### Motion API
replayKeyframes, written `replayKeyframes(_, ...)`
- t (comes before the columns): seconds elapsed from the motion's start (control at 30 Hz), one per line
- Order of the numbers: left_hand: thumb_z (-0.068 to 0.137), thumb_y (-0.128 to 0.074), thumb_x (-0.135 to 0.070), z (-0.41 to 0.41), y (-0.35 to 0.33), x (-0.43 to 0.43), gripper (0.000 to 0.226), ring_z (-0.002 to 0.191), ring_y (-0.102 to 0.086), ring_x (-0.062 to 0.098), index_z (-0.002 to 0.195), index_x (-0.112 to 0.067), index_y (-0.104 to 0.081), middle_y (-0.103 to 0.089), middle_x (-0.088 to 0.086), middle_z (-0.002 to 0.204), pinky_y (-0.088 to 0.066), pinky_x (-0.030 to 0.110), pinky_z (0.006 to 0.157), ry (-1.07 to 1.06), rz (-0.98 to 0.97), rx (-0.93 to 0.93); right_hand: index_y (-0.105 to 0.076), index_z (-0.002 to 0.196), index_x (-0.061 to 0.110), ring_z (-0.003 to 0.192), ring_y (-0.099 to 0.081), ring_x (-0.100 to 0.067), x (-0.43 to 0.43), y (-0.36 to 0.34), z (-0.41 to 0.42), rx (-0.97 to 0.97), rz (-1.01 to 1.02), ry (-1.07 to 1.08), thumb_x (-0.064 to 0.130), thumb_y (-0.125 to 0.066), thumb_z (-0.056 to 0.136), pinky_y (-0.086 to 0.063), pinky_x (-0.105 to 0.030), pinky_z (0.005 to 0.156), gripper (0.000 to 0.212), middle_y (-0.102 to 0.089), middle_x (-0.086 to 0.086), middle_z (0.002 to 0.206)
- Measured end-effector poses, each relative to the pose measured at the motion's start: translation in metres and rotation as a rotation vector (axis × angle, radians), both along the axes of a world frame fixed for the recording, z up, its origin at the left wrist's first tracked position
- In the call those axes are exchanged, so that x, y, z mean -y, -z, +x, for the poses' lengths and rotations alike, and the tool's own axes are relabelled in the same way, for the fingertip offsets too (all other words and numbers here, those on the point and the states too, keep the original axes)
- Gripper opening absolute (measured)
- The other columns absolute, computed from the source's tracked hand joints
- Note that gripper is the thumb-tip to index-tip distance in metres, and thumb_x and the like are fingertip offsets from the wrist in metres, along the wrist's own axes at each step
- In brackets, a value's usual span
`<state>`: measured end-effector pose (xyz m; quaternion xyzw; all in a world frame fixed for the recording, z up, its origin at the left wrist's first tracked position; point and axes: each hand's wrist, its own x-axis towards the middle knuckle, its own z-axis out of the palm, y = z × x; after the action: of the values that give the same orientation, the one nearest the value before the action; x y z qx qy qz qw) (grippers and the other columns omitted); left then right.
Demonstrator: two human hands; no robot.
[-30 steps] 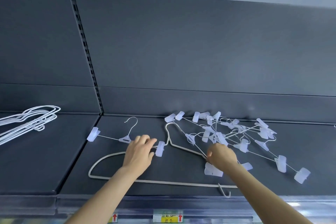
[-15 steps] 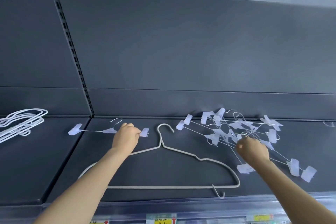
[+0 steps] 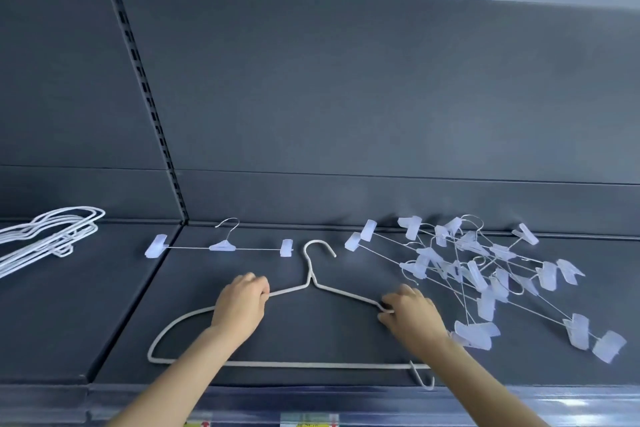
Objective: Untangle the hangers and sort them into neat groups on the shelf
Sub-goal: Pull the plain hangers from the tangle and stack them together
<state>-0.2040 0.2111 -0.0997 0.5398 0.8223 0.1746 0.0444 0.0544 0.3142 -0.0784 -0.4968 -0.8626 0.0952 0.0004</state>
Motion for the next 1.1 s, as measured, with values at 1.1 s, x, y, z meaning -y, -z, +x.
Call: replayKeyframes(1.1,0.086,-0.057,-0.004,-0.119,-0.1,0.19,0.017,0.065,-0.05,0.009,0.094,-0.008,-0.072,-0.058,0.003,0.076,-0.037,0.013,0.059,-0.293,0.47,0.165,-0.071,0.094,0.01,0.099,-0.055,-0.021,0.061,-0.063,-0.216,-0.765,-0.135,-0.189,0.01,-0.063,0.084,-0.04,-0.03,0.087,0.013,-0.058,0.004,0.095)
